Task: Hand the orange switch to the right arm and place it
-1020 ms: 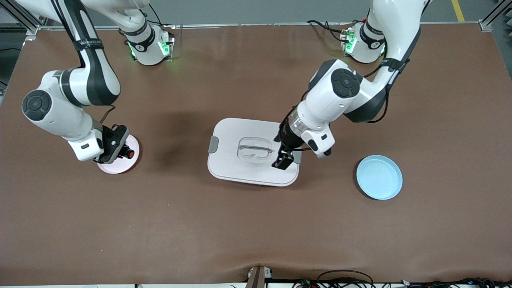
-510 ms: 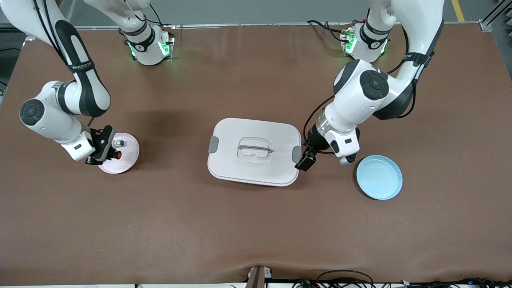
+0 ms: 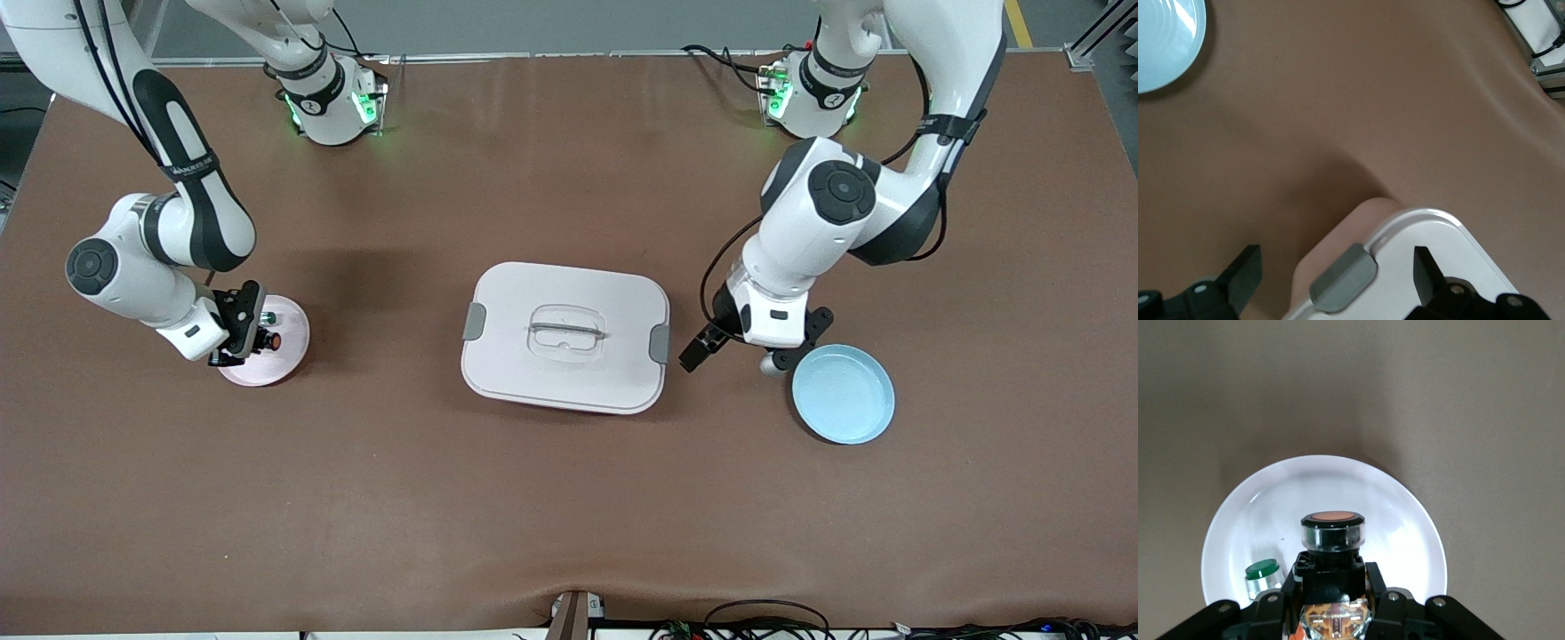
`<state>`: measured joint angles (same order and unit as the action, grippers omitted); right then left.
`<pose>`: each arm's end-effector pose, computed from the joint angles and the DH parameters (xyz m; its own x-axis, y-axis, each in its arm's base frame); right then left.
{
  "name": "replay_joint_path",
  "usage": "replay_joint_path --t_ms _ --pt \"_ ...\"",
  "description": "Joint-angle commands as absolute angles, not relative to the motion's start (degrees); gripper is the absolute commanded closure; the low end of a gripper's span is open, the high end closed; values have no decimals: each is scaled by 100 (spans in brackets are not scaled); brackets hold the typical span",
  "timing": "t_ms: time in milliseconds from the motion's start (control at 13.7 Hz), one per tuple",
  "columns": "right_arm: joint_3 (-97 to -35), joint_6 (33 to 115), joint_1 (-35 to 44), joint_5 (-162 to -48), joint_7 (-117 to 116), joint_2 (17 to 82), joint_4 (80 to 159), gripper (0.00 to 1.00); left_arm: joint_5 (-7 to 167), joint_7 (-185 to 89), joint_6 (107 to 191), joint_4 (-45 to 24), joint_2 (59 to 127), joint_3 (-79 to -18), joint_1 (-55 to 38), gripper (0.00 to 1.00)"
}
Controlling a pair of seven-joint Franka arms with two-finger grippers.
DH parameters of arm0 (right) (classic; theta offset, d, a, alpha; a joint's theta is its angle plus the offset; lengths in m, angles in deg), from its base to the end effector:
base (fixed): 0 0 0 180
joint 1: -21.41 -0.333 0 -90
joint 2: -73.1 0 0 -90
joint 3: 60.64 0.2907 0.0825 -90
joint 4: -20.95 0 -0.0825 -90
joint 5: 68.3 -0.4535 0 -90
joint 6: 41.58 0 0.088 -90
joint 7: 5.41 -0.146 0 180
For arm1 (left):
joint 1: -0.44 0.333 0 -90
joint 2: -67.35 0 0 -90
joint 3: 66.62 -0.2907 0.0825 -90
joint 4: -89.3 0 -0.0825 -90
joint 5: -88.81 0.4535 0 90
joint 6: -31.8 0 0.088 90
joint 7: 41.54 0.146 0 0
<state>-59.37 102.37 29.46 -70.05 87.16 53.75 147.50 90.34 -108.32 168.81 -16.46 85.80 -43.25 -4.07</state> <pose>0.5758 -0.0670 0.1018 0.0998 0.9947 0.0260 0.9945 -0.0990 -0.0332 0.6328 -0.3245 0.2909 0.7671 0.6416 0.0021 0.6179 -0.7396 0.2668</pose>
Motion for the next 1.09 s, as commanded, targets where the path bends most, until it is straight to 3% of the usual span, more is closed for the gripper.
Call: replay_joint_path --t_ms 0,1020 --pt "-5836 10536 3239 -6891 8898 5183 14786 100 9153 -10134 16847 -2003 8221 -4280 -115 0" --pt "-5809 10915 3292 -6891 8898 4910 14804 100 9092 -6161 16302 -2461 7737 -4262 1256 0"
